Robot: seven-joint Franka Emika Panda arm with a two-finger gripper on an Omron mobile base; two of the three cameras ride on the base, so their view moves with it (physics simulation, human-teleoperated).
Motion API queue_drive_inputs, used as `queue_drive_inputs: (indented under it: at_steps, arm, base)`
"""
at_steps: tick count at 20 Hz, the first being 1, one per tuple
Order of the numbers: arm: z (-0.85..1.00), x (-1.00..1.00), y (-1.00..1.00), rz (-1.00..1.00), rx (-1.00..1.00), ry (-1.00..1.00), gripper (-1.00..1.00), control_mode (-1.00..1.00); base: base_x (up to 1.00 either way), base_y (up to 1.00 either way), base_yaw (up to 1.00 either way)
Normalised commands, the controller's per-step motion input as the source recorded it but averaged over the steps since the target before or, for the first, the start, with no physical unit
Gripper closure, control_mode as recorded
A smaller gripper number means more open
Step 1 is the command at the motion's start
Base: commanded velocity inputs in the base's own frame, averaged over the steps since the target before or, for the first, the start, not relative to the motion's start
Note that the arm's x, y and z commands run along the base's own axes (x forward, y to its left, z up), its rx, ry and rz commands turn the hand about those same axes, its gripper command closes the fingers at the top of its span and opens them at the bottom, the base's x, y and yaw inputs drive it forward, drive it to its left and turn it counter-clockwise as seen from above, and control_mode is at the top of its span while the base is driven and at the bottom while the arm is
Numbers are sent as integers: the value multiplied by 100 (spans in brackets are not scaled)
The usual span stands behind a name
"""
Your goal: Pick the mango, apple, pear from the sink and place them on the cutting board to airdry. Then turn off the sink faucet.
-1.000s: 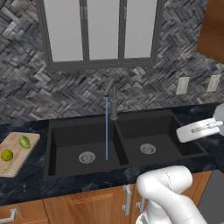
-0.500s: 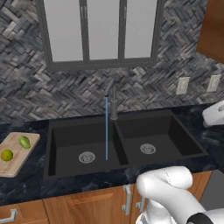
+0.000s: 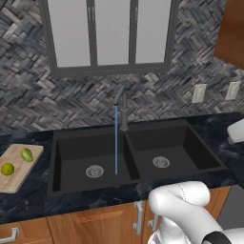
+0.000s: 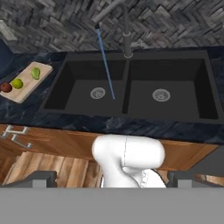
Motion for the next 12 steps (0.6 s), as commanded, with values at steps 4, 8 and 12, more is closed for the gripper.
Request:
queue_drive_inputs:
  at_steps: [4, 8, 12]
  arm:
    - [-14, 0, 6, 5, -6, -14, -100, -100]
    - [0, -1, 0, 0, 0, 0, -100, -100]
    - [0, 0, -15, 10, -1, 0, -100, -100]
  base:
    - [0, 0, 0]
    - [0, 0, 0]
    - [0, 0, 0]
